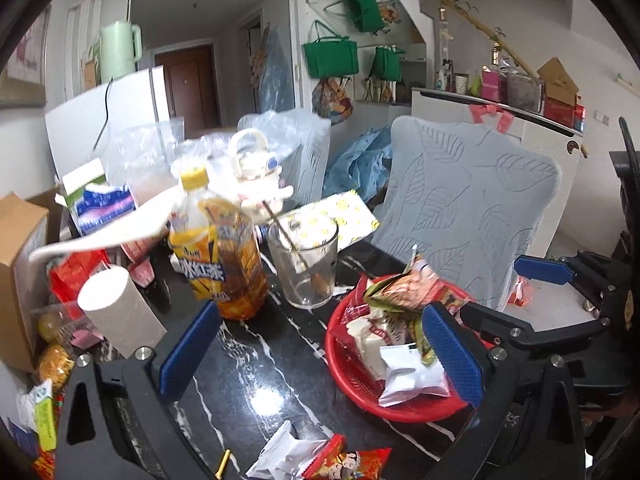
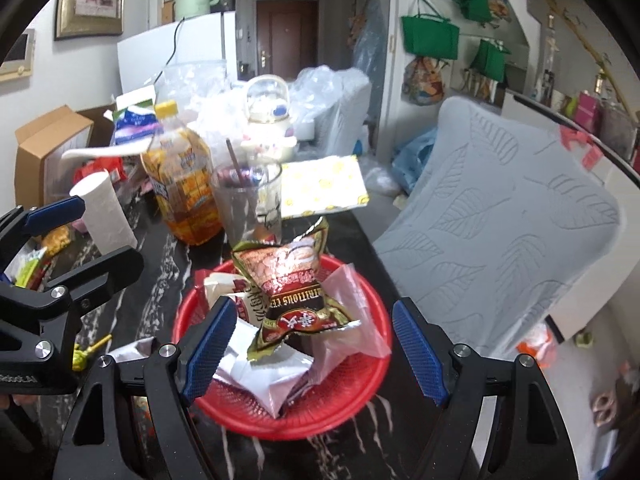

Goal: Organize snacks
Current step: 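Withdraw both tools from the basket back over the table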

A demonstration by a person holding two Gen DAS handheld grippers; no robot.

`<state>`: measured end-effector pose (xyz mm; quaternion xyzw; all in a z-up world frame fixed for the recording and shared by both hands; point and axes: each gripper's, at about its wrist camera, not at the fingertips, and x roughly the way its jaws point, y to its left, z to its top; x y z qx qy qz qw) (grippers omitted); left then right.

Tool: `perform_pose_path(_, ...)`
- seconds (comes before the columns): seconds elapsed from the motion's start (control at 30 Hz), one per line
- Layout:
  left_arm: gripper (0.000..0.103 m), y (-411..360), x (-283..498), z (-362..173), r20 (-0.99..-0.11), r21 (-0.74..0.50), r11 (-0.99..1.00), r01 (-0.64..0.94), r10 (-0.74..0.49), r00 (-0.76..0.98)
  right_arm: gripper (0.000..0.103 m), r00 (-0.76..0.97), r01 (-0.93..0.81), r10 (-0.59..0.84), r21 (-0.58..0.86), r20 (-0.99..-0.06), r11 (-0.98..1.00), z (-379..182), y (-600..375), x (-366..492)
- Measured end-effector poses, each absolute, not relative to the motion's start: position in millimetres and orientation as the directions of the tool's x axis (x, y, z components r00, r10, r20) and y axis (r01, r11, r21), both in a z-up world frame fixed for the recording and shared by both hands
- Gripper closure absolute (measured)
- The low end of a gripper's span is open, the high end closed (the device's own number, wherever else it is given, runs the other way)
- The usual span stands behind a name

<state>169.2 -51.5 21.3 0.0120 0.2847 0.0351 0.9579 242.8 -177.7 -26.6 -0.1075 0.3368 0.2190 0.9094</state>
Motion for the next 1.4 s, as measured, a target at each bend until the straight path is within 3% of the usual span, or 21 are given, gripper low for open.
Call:
perform_pose_path(0.73,0.001,-84,59,76,-0.441,0.062,0.998,-0.008,0.034,0.897,0.022,0.781,-0.407,0.321,-0.047,-0.536,0.912,42,-221,127)
perform_pose_path(1.4,0.001,-68,-19,21,-0.557,0.004,0.999,-0.039,0.035,0.829,0.022,0.708,-0.442,0.37,0.03,-0.602,0.896,-4,-217,46)
